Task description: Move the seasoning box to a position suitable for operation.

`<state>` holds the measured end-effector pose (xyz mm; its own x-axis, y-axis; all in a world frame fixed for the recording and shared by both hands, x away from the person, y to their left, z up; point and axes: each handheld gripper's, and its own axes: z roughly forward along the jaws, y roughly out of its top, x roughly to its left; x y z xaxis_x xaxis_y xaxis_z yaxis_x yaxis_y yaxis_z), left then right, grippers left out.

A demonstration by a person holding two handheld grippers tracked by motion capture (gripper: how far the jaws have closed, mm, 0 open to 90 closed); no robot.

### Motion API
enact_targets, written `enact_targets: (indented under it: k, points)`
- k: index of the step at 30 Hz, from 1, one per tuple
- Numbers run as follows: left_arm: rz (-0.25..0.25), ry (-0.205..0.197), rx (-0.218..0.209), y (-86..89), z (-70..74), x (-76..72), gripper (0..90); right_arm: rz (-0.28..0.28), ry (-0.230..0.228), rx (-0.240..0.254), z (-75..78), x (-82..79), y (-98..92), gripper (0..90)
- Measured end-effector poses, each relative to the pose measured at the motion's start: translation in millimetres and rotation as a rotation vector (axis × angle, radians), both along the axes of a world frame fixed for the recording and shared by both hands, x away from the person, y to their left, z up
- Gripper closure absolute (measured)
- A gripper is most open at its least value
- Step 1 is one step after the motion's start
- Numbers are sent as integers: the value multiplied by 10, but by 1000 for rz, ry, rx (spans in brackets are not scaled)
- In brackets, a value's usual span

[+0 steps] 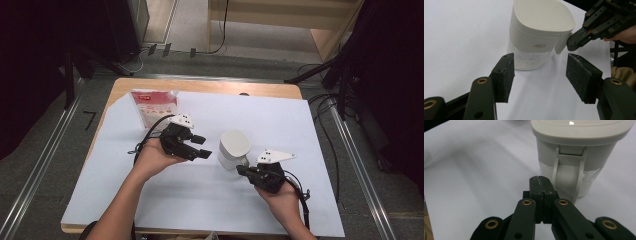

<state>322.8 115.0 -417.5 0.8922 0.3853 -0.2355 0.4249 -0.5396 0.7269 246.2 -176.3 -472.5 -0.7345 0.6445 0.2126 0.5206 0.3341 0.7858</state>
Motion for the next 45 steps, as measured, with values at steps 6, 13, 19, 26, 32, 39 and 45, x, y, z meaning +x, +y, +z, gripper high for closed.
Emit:
enact_targets:
  k: [6,13,19,26,32,39,45]
  points:
    - [2,-5,2,12,1,1,407,-5,-7,-12,3,0,-11,900]
    - [18,-29,-17,30,11,2,410,-34,8,-9,10,46,-130,900]
    - [19,-26,-11,22,-5,9,414,-64,22,-10,16,101,-237,900]
    - [11,-26,-1,-32,-43,18,415,-96,37,-9,10,164,-344,900]
    - [18,-13,-6,-44,-64,40,411,-116,41,-12,-5,214,-413,900]
    - [1,-20,-13,-70,-77,32,407,-148,45,-8,20,271,-512,900]
    - [3,-22,-13,-85,-87,38,388,-166,40,-4,22,348,-574,900]
